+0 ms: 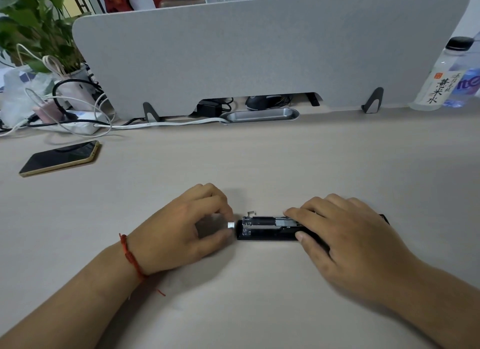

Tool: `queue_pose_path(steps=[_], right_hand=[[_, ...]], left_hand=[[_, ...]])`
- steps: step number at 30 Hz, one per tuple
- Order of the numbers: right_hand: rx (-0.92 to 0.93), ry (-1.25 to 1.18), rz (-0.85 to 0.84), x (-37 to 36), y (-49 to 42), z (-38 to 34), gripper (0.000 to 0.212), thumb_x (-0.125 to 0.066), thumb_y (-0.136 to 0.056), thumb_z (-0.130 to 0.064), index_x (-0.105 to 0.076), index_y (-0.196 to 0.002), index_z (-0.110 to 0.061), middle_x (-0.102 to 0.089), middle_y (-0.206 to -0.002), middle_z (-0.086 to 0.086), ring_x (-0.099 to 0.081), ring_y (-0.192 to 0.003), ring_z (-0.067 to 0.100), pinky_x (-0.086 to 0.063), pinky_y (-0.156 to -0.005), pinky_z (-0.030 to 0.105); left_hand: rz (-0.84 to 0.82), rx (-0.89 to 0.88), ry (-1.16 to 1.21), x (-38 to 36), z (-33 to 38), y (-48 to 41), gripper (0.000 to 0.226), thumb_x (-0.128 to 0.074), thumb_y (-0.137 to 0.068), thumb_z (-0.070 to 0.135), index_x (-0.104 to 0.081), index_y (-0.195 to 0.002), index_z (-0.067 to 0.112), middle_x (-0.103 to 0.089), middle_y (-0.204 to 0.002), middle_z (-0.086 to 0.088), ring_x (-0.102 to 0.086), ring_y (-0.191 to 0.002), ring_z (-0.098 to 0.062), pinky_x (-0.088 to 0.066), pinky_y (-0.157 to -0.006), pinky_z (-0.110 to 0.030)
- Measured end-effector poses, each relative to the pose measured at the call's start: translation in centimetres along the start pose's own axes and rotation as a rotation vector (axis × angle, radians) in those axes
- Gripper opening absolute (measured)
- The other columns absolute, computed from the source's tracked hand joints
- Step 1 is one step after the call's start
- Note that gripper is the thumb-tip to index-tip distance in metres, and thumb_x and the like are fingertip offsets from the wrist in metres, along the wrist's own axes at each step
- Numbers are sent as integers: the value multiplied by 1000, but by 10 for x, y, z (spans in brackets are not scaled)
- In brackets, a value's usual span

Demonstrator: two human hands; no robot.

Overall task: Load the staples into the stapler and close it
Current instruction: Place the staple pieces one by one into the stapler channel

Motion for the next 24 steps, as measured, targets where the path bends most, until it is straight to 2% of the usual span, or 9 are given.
queue_pose_path(steps=[2,4,6,11,14,17,19,22,24], right_hand=[[-1,-3,-2,0,0,0,34,-47,-102,-40,-64,-131,-35,-61,-106,-20,-56,-89,15,-47,-74,39],[-2,-10,2,0,0,1,34,-47,-102,-40,-64,-131,-35,-61,-106,-20,-56,-89,15,-48,-74,39],[-4,-15,-3,-1,0,0,34,-46,-103,-40,-64,-131,-35,-61,-106,-20,-56,-89,15,-47,-74,38],[-6,-17,-3,0,0,0,34,-46,-102,-40,-65,-131,-35,-62,-106,-20,-57,-89,15,-48,-74,38],[-4,-13,-7,0,0,0,34,-47,-102,-40,-65,-131,-35,-62,-106,-20,-58,-89,16,-49,-74,39],[-6,-11,-5,0,0,1,35,-47,-102,-41,-65,-131,-35,-62,-106,-20,-58,-89,16,-50,-74,39],[-5,-12,-5,0,0,1,35,-47,-102,-41,-65,-131,-35,-62,-107,-20,-58,-90,16,-50,-74,39],[-7,-16,-6,0,0,1,34,-47,-102,-41,-64,-131,-36,-61,-107,-21,-57,-90,15,-49,-75,38],[-7,-18,-6,0,-1,1,34,-48,-102,-41,-64,-131,-36,-61,-107,-21,-57,-91,14,-48,-75,37]], left_hand=[[50,25,2,-1,-1,0,20,-81,-93,21,-71,-108,27,-69,-110,16,-65,-99,-5,-55,-84,-24],[92,57,21,-2,-2,1,21,-83,-92,17,-73,-108,27,-75,-103,16,-68,-94,-1,-55,-84,-19],[130,96,96,-3,-4,1,21,-84,-92,12,-74,-104,27,-78,-95,14,-71,-86,-4,-53,-80,-13],[163,158,285,-7,-11,-2,22,-79,-97,9,-76,-102,29,-78,-98,6,-74,-83,-17,-59,-77,-28],[143,191,365,-11,-15,-1,19,-73,-99,15,-79,-107,31,-75,-100,4,-71,-81,-16,-55,-74,-23],[121,311,550,-14,-18,-1,16,-68,-99,25,-80,-109,27,-75,-86,2,-70,-76,-13,-54,-73,-19],[141,378,650,-15,-19,-1,16,-69,-98,22,-82,-106,25,-76,-80,-4,-71,-72,-15,-57,-70,-20],[179,447,657,-13,-20,-2,17,-74,-96,17,-85,-107,26,-79,-86,-10,-73,-77,-14,-59,-78,-22],[181,506,683,-12,-21,-3,25,-78,-97,7,-85,-109,27,-84,-96,-7,-77,-84,-13,-60,-84,-21]])
Point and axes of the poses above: each hand's wrist, its own y-axis away from the middle knuckle, its own x-axis out of the back of the hand, z = x × y, the point moved 2 cm from there along -y, towards the middle knuckle
